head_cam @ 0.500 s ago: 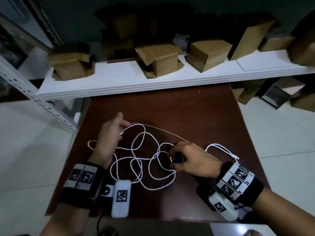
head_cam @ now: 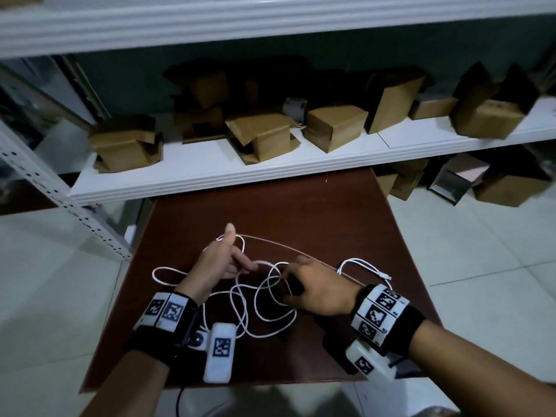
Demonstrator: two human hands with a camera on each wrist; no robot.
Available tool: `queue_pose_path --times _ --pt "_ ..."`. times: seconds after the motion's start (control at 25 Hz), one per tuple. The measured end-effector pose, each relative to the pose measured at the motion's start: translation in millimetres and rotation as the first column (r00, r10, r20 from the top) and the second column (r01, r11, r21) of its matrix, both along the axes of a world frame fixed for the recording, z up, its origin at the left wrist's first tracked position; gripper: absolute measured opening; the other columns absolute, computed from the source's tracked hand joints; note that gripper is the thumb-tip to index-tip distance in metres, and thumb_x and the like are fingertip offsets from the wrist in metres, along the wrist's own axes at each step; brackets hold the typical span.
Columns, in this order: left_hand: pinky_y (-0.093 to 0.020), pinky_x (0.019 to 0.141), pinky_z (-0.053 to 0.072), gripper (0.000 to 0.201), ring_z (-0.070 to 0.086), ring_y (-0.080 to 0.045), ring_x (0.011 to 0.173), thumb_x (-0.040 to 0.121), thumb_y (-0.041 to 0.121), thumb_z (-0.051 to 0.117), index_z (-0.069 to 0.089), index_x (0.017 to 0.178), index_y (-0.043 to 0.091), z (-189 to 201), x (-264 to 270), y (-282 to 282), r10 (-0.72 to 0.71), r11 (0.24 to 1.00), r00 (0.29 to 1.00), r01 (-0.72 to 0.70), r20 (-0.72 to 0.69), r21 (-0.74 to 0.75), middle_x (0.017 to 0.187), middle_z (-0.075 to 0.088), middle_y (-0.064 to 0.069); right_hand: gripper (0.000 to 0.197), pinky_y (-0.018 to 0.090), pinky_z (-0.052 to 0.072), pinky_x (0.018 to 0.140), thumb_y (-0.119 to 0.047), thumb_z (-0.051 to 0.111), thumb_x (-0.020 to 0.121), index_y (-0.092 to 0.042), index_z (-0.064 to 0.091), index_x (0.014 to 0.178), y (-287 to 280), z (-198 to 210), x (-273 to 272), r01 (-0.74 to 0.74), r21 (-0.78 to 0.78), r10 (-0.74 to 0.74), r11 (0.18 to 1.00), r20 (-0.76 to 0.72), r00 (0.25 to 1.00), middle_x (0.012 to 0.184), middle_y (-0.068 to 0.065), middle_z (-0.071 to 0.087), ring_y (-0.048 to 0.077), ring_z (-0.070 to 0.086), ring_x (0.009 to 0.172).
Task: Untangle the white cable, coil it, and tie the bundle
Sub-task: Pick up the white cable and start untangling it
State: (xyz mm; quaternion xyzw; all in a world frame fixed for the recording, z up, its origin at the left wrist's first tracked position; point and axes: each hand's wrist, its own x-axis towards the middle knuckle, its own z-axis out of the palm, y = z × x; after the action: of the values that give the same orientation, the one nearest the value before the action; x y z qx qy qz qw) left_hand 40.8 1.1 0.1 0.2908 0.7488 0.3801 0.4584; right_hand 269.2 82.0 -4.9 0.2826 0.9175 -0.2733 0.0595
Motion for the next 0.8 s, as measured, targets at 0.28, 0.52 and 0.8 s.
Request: queue_pose_path --times 0.28,0.52,0.8 --pt "-0.039 0.074 0.063 0.018 0.072 -0.036 0.099 0.106 0.006 0.051 0.055 0.088 0.009 -20.0 20.3 -3.3 0.235 0.963 0.971 -0.238 0.037 0.124 0.109 0.070 -0.025 0.039 0.034 0.046 0.089 -0.032 0.072 0.082 -0.026 0.054 0.115 -19.0 0.8 -37.0 0.088 -0.133 -0.119 0.987 -0.249 0.961 0.114 -0.001 0.060 0.020 0.058 0.103" --pt "-0.043 0.096 0.055 0.025 0.072 -0.027 0.101 0.080 0.040 0.064 0.079 0.079 0.019 -20.0 -17.6 -5.2 0.180 0.982 0.962 -0.166 -0.205 0.084 0.094 0.079 -0.005 0.021 0.021 0.051 0.071 -0.006 0.066 0.080 -0.023 0.070 0.089 -0.8 -4.4 -30.8 0.191 -0.127 -0.225 0.973 -0.369 0.902 0.073 -0.011 0.070 0.004 0.065 0.070" --pt "-0.045 0.106 0.047 0.041 0.063 -0.034 0.119 0.099 0.048 0.050 0.072 0.092 0.014 -38.6 -5.5 1.3 -0.232 0.968 0.907 0.181 -0.352 -0.174 0.115 0.070 -0.007 0.018 0.017 0.046 0.068 -0.005 0.075 0.080 -0.022 0.072 0.085 27.4 -15.6 -37.6 0.238 -0.137 -0.272 0.962 -0.352 0.896 0.070 -0.008 0.072 0.002 0.064 0.067"
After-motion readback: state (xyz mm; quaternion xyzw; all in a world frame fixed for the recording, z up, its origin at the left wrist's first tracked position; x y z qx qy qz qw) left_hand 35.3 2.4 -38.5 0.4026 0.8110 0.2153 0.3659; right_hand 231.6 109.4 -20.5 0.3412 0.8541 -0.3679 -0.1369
